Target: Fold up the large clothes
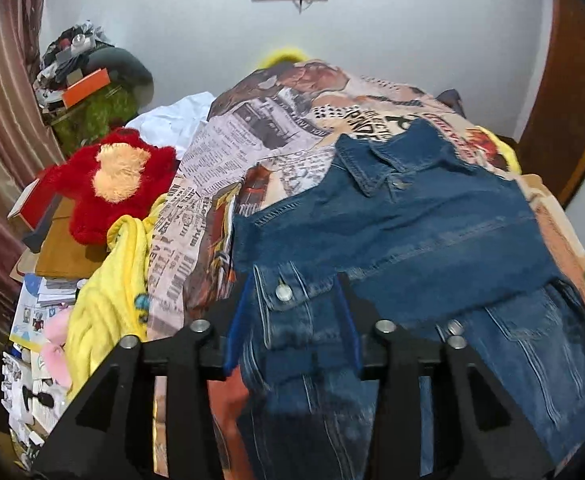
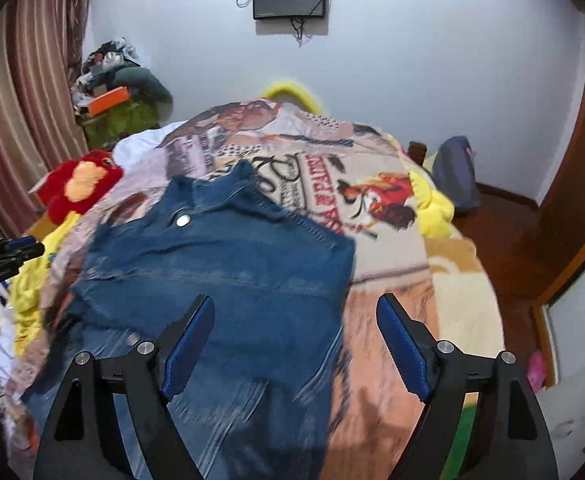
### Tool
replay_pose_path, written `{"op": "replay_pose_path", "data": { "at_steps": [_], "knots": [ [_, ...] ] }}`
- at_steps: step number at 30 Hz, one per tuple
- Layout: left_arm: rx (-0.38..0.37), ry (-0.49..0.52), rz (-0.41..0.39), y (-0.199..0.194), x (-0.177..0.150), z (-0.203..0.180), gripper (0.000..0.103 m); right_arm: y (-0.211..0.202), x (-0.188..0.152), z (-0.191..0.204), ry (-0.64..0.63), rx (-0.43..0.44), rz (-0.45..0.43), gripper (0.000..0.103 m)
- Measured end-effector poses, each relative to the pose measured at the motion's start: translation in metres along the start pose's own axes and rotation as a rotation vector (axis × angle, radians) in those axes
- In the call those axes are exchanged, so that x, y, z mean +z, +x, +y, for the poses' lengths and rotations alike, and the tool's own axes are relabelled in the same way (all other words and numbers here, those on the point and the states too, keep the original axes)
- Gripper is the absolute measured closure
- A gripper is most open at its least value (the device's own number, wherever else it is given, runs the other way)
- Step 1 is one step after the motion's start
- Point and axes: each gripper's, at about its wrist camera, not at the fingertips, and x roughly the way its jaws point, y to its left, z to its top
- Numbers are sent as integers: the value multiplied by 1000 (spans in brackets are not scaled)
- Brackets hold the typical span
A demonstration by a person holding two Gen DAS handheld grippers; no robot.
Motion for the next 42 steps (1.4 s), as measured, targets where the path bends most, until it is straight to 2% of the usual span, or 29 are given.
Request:
{"op": "replay_pose_path", "data": {
  "at_steps": [1,3,4,7,13,16,20,25,27,28,29,30,31,33,35,38,42],
  "knots": [
    [-5,-4,-2,-5,-5,-2,47,-4,-6,1,9,9,7,21],
    [-18,-27,-1,-16,-19,-2,18,-12,-22,2,31,26,37,20],
    [-25,-45,2,-20,-29,-1,15,-14,-32,3,41,27,56,20],
    [-42,-88,43,-24,-55,3,14,-21,-60,5,43,24,105,20],
    [-56,-197,180,-14,-117,23,14,-29,-118,12,21,6,191,20],
    [-47,-252,251,-6,-148,34,14,-30,-144,12,62,24,238,20],
    [-78,-320,322,-2,-184,39,14,-32,-168,11,151,75,270,21],
    [-167,-420,379,4,-216,34,15,-35,-178,15,206,90,256,34],
    [-209,-468,380,4,-221,35,26,-34,-179,18,213,114,255,47],
    [-238,-493,382,3,-223,35,30,-33,-179,19,220,124,258,48],
    [-273,-513,382,3,-224,35,42,-33,-179,20,224,124,258,52],
    [-293,-522,381,2,-224,34,48,-32,-180,21,224,128,255,59],
    [-290,-518,373,-1,-223,33,50,-32,-180,22,222,135,252,61],
    [-277,-483,357,-6,-219,29,66,-32,-178,22,217,139,248,74],
    [-233,-424,331,-14,-209,25,82,-32,-175,20,220,151,245,81],
    [-202,-362,261,-28,-191,18,88,-34,-167,16,225,187,226,85],
    [-201,-329,176,-43,-162,18,89,-39,-144,19,179,200,166,86]
  ]
}}
